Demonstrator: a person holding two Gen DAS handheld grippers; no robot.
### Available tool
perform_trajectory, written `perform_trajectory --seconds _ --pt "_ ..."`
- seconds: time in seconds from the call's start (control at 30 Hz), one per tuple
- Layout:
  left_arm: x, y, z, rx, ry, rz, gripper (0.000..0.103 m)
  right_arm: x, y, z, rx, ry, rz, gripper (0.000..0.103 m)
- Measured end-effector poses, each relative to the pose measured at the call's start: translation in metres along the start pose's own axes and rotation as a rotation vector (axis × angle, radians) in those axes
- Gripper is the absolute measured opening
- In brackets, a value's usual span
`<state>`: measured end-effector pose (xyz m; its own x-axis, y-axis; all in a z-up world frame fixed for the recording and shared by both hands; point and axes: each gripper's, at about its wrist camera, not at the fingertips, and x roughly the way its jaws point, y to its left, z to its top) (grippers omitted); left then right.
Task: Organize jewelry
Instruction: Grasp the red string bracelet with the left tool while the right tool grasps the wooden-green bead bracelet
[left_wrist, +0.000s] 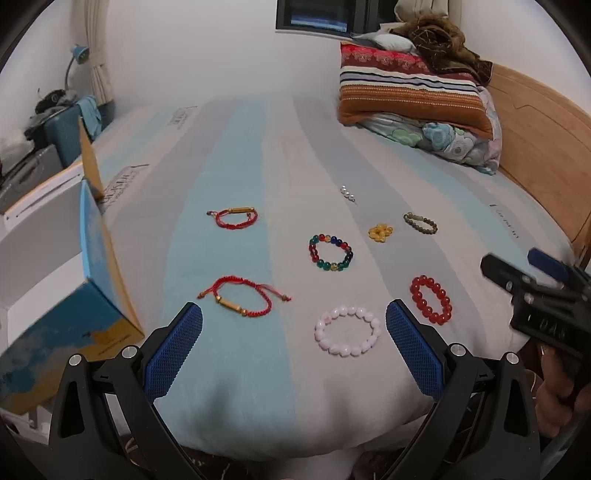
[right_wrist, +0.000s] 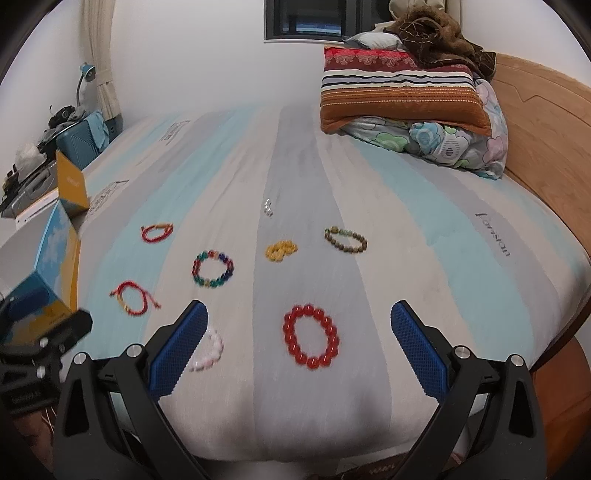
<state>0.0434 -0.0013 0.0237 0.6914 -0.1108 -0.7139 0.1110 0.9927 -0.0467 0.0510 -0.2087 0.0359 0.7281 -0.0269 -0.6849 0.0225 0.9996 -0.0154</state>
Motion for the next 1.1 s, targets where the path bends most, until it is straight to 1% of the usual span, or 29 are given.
perform_trajectory --seconds 0.07,0.17,0.27,0.37,0.43,0.53,0.63,0.7,0.8,0.87,0.9,1.0,1.1 --pt "0.004 0.004 0.009 -0.014 -0.002 0.004 0.097 0.005 -0.002 0.01 0.003 0.001 -0.003 0.096" --pt "0.014 0.009 0.022 -0.023 0.008 0.033 0.097 0.016 -0.005 0.03 0.01 0.013 -0.007 0.096" --pt "0.028 0.014 0.031 -0.026 0.034 0.062 0.097 0.03 -0.009 0.048 0.018 0.029 -0.011 0.096" --pt "0.043 0.018 0.035 -0.027 0.062 0.065 0.097 0.041 -0.012 0.061 0.026 0.038 -0.02 0.096" --pt "0.053 0.021 0.038 -0.03 0.075 0.071 0.097 0.054 -0.015 0.071 0.038 0.053 -0.02 0.096" --pt "0.068 0.026 0.043 -0.037 0.091 0.061 0.097 0.078 -0.016 0.081 0.037 0.089 -0.018 0.096" --pt "0.083 0.03 0.044 -0.03 0.111 0.058 0.097 0.11 -0.016 0.091 0.029 0.143 -0.011 0.096" --pt "0.096 0.032 0.042 -0.029 0.134 0.057 0.097 0.133 -0.018 0.094 0.032 0.182 -0.004 0.096" --pt "0.11 0.036 0.037 -0.02 0.16 0.06 0.097 0.169 -0.026 0.095 0.049 0.238 0.032 0.096" --pt "0.119 0.04 0.032 -0.026 0.18 0.051 0.097 0.19 -0.032 0.092 0.059 0.267 0.023 0.094" --pt "0.124 0.042 0.029 -0.032 0.195 0.045 0.096 0.196 -0.034 0.091 0.059 0.277 0.021 0.091" --pt "0.136 0.049 0.02 -0.057 0.242 0.042 0.091 0.216 -0.04 0.084 0.072 0.317 0.026 0.087" --pt "0.141 0.052 0.018 -0.058 0.259 0.041 0.089 0.23 -0.043 0.08 0.063 0.338 0.024 0.085"
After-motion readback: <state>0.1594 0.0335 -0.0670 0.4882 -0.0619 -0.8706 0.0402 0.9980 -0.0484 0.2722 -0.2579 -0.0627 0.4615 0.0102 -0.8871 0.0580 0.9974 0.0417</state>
